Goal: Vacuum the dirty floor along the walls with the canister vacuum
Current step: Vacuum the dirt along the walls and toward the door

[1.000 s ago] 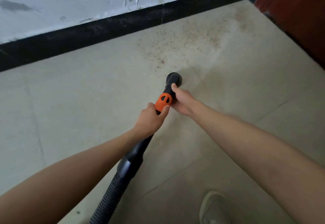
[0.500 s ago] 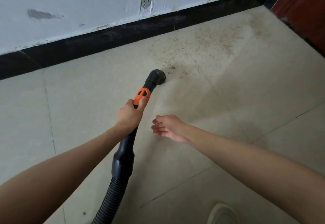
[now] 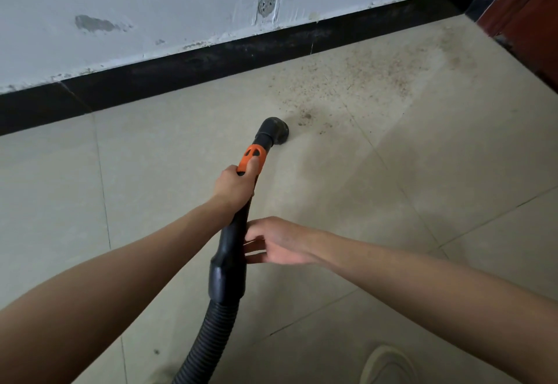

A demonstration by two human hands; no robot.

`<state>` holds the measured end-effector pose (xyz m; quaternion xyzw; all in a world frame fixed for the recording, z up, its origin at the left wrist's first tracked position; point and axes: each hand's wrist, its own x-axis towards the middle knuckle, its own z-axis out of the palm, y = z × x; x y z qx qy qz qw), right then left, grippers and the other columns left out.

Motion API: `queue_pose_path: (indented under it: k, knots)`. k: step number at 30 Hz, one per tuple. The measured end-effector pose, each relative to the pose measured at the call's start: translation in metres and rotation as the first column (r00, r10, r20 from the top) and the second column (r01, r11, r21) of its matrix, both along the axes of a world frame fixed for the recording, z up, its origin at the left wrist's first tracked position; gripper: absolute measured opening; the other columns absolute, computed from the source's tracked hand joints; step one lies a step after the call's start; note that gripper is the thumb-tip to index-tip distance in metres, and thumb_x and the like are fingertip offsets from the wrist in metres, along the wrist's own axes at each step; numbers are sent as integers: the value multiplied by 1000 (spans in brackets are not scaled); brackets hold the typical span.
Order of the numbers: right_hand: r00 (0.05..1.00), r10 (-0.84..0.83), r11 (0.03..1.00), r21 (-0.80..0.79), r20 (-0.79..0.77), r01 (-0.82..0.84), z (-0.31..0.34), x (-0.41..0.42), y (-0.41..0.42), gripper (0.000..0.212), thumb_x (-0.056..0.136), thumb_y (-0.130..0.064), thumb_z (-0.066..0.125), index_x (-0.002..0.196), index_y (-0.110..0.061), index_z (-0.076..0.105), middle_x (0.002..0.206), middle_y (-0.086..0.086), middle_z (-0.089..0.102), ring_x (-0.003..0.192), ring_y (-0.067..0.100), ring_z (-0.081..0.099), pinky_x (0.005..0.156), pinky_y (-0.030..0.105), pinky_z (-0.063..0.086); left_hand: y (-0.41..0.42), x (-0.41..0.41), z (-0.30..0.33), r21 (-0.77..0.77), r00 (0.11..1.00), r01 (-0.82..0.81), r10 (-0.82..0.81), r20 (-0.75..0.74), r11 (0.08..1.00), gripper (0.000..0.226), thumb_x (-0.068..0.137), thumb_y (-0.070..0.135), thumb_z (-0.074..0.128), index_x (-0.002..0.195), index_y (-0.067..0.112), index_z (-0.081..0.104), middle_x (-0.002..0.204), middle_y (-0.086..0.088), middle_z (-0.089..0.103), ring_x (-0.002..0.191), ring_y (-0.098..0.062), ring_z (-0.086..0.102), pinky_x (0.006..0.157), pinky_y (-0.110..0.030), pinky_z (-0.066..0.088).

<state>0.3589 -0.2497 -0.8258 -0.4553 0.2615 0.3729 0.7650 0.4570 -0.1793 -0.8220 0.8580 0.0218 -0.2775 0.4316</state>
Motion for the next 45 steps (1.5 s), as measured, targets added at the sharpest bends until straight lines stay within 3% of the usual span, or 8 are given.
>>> queue_pose_path:
  k: [4, 9, 14, 28, 33, 38, 43, 45]
  knots:
    - [998, -55, 998, 10, 19, 54, 6, -3, -9, 7, 97, -16, 51, 93, -13, 56, 90, 4, 58, 83, 16, 57, 77, 24, 47, -16, 10, 1, -145, 981, -179, 165, -105, 973, 44, 93, 49, 44, 78, 8, 51, 63, -8, 56, 59, -23, 52, 64, -31, 44]
    - [990, -63, 940, -327, 123, 100, -4, -10, -5, 27, 94, -48, 56, 91, -20, 56, 107, 10, 68, 102, 24, 65, 94, 34, 49, -39, 11, 3, -224, 958, -241, 195, -211, 944, 44, 93, 49, 45, 76, 9, 51, 66, -8, 55, 58, -21, 51, 63, -30, 45]
    - [951, -79, 730, -633, 298, 259, -9, -21, -6, 36, 95, -53, 48, 84, -19, 51, 81, -2, 57, 76, 15, 57, 69, 26, 44, -57, 7, 1, -261, 940, -272, 198, -277, 926, 48, 93, 51, 45, 76, 7, 51, 66, -8, 55, 59, -21, 52, 67, -31, 47]
    - [907, 250, 738, -673, 337, 47, -12, 45, -44, 40, 95, -51, 50, 72, -18, 46, 72, -2, 54, 65, 15, 54, 61, 24, 41, -47, 71, 3, -224, 870, -386, 273, -409, 895, 53, 97, 54, 36, 109, 3, 44, 84, -12, 57, 73, -22, 56, 61, -32, 47]
    - [900, 264, 748, -663, 346, 35, -9, 69, -65, 42, 95, -49, 53, 71, -15, 47, 71, 0, 56, 60, 12, 53, 58, 21, 41, -58, 89, 0, -277, 843, -426, 267, -466, 861, 62, 91, 61, 44, 113, 3, 44, 84, -10, 54, 72, -22, 56, 74, -36, 48]
    - [912, 245, 755, -655, 328, 33, -6, 94, -81, 46, 93, -54, 54, 78, -10, 52, 76, 2, 59, 64, 13, 56, 60, 20, 43, -78, 105, -5, -300, 841, -520, 417, -344, 800, 51, 92, 55, 46, 104, 5, 47, 77, -8, 53, 64, -20, 55, 70, -35, 51]
    - [925, 204, 768, -638, 321, 52, -31, 85, -69, 47, 87, -55, 62, 99, -10, 61, 97, 8, 69, 87, 23, 67, 81, 36, 53, -68, 117, -25, -303, 811, -580, 499, -305, 757, 50, 91, 56, 48, 84, 7, 49, 69, -7, 52, 55, -20, 52, 58, -31, 48]
    - [918, 182, 731, -673, 354, 114, -37, 86, -60, 38, 88, -50, 60, 99, -14, 59, 96, 8, 68, 84, 21, 64, 74, 33, 51, -63, 122, -27, -314, 810, -584, 507, -296, 749, 50, 91, 56, 48, 78, 7, 49, 66, -7, 52, 52, -19, 51, 56, -30, 47]
